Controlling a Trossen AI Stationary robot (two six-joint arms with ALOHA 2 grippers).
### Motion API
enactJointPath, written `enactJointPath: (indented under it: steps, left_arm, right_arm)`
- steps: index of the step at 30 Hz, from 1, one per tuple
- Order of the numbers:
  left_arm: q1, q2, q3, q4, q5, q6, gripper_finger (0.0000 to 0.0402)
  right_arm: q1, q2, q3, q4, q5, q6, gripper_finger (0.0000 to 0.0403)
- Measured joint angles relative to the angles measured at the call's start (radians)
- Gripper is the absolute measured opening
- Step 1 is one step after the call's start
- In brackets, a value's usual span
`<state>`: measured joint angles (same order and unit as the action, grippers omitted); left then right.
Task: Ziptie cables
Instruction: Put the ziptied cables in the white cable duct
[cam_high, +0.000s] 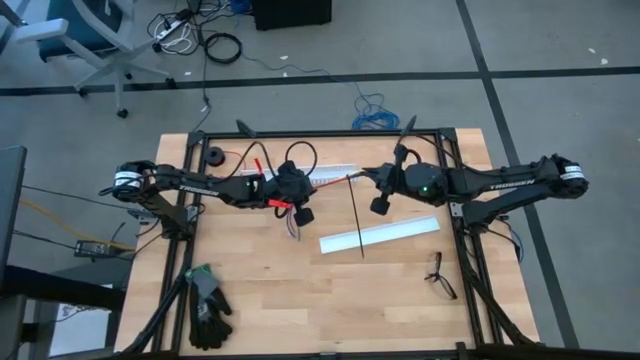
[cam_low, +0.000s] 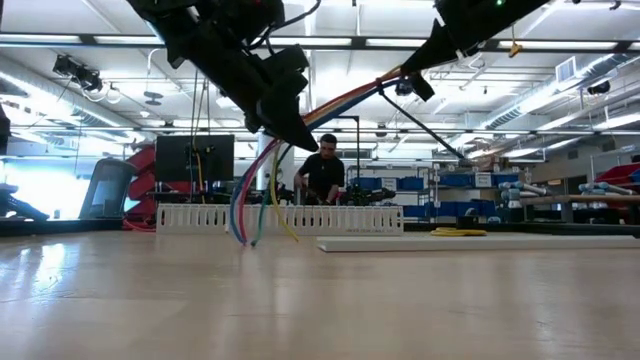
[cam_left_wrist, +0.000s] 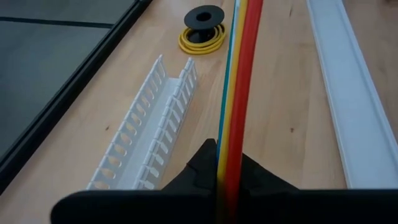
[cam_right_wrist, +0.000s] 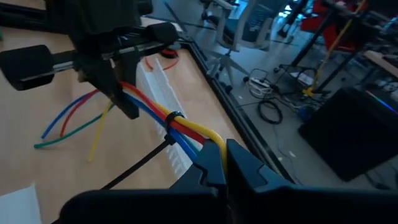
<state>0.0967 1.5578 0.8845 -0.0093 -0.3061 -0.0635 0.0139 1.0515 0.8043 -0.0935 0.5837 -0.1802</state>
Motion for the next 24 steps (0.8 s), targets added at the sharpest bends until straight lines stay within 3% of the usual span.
enactJointPath:
  steps: [8, 24]
  left_arm:
    - [0.000, 0.000, 0.000, -0.015, 0.000, -0.001, 0.0017]
    - [0.001, 0.001, -0.001, -0.141, -0.047, -0.046, 0.0017]
  right_arm:
    - [0.024, -0.007, 0.000, 0.018, 0.090, -0.004, 0.0000]
    - [0.019, -0.004, 0.000, 0.006, 0.053, 0.036, 0.0000]
